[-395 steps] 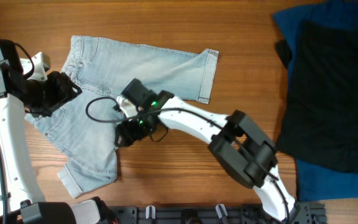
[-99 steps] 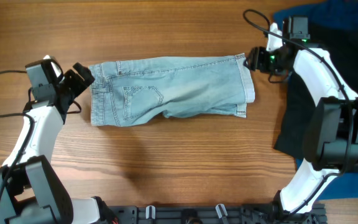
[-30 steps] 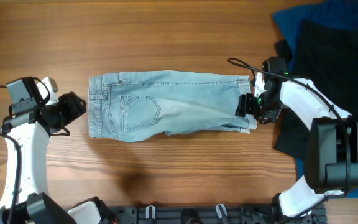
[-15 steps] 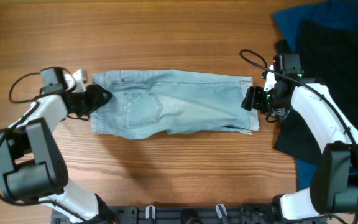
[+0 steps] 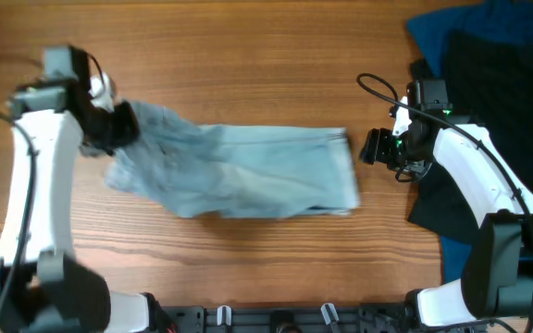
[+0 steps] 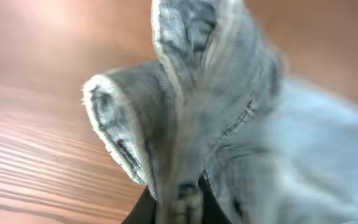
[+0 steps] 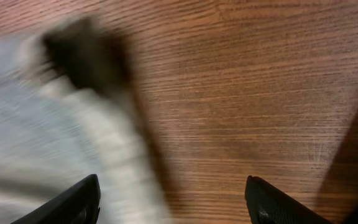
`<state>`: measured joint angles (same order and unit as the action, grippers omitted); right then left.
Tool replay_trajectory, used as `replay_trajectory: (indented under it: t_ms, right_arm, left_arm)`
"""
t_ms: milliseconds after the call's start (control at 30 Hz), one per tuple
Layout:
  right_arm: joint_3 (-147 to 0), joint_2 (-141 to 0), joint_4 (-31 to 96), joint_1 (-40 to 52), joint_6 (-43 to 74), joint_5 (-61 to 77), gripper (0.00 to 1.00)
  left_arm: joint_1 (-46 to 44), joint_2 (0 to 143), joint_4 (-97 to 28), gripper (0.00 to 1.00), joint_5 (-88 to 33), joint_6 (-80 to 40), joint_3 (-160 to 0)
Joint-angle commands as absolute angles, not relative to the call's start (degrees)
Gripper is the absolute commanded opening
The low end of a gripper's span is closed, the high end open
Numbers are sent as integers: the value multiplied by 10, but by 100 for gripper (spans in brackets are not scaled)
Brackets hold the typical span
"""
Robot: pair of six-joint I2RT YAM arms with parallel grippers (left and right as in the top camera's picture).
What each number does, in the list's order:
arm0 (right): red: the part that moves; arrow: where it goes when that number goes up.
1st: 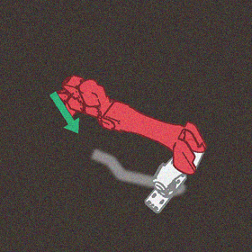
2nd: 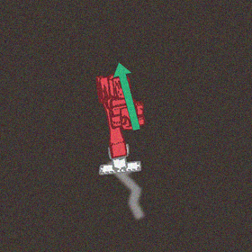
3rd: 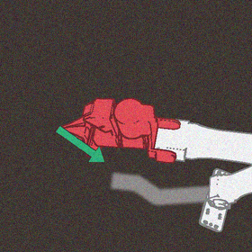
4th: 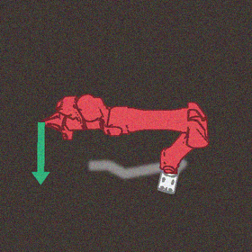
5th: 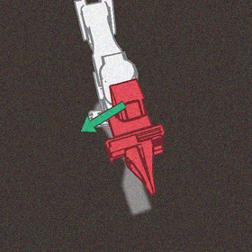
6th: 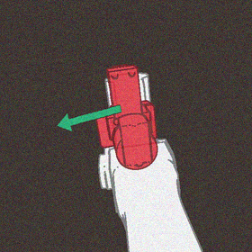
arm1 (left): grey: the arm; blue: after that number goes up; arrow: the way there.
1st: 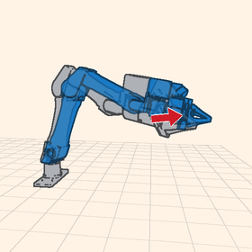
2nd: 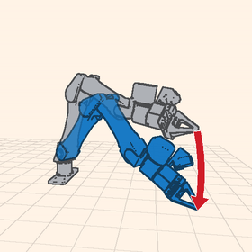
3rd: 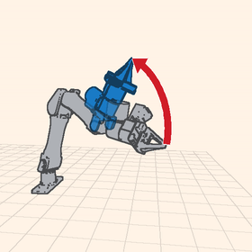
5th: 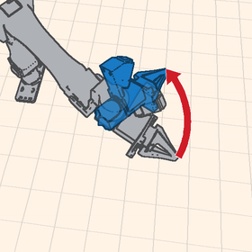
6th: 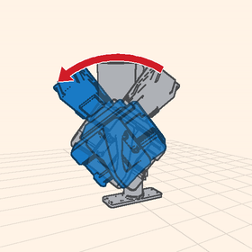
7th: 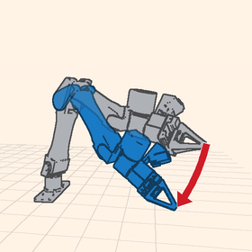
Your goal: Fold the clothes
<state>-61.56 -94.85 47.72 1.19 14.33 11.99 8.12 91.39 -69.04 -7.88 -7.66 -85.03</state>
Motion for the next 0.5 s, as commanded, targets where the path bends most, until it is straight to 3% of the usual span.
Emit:
replay_trajectory:
  t_ms: [0, 367, 400, 433, 467]
  right_arm:
    - [-627, -937, 476, 11, 152, 130, 75]
    - [-626, -937, 482, 11, 150, 151, 75]
    - [-626, -937, 483, 11, 150, 151, 75]
    - [-626, -937, 483, 11, 150, 151, 75]
    - [-626, -937, 483, 11, 150, 151, 75]
  left_arm:
    - [25, 891, -741, 4, -40, -51, -950]
    - [-284, 1100, -656, 6, -46, -231, -948]
    - [-309, 1122, -650, 21, -47, -249, -948]
    - [-324, 1132, -645, 49, -54, -258, -948]
    - [-342, 1140, -635, 57, -68, -260, -948]
